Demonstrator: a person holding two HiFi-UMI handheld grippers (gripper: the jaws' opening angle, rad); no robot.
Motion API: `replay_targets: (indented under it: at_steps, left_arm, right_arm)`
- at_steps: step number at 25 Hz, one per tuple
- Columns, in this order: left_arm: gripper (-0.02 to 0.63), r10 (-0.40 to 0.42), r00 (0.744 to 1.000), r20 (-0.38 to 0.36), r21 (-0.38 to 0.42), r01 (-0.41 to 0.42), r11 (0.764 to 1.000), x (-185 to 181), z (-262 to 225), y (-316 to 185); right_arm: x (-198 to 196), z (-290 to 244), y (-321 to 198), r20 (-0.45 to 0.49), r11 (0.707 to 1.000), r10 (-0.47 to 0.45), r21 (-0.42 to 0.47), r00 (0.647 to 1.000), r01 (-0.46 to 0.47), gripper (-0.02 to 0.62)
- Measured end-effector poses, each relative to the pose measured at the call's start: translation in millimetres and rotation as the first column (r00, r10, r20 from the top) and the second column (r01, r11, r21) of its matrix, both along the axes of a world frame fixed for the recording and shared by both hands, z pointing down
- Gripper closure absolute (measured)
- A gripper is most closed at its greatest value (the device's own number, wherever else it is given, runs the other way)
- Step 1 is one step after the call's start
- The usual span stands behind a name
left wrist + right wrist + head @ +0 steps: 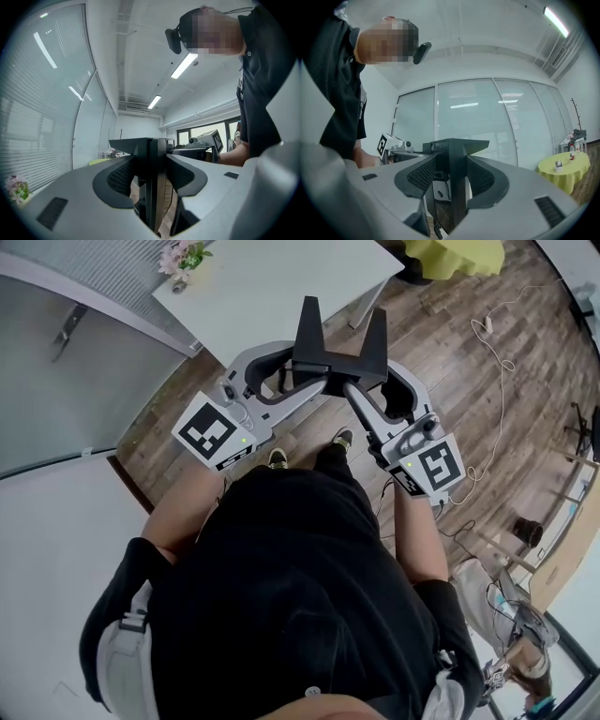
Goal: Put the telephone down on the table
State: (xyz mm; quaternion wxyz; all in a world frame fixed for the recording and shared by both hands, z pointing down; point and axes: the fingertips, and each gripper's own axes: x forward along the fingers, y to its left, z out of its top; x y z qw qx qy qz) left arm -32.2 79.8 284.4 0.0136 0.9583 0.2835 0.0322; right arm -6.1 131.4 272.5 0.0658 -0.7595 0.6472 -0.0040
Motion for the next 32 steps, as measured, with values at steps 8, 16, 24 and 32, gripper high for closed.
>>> replay_targets:
  at_steps: [8, 16, 24, 32]
  left_arm:
    - [0.391, -0.073, 0.997, 0.006, 0.012, 0.073, 0.997, 82, 0, 27]
    - [0.391, -0.181, 0.983, 0.025, 0.014, 0.180, 0.983, 140, 4, 45]
    - [0.391, -0.243, 0.969, 0.035, 0.018, 0.243, 0.970, 170, 9, 42]
    - [0.391, -0.300, 0.954, 0.029, 0.009, 0.300, 0.954, 198, 17, 0]
  right_arm:
    - [86, 0, 25, -0.001, 0.997, -0.078, 0.004, 0.997, 0.078, 0.370]
    - [149, 5, 40, 0.012, 0.983, -0.182, 0.009, 0.983, 0.182, 0.370]
    - [182, 10, 34, 0.016, 0.970, -0.244, 0.020, 0.970, 0.244, 0.370]
    - [213, 17, -10, 0.012, 0.955, -0.296, 0.014, 0.955, 0.296, 0.370]
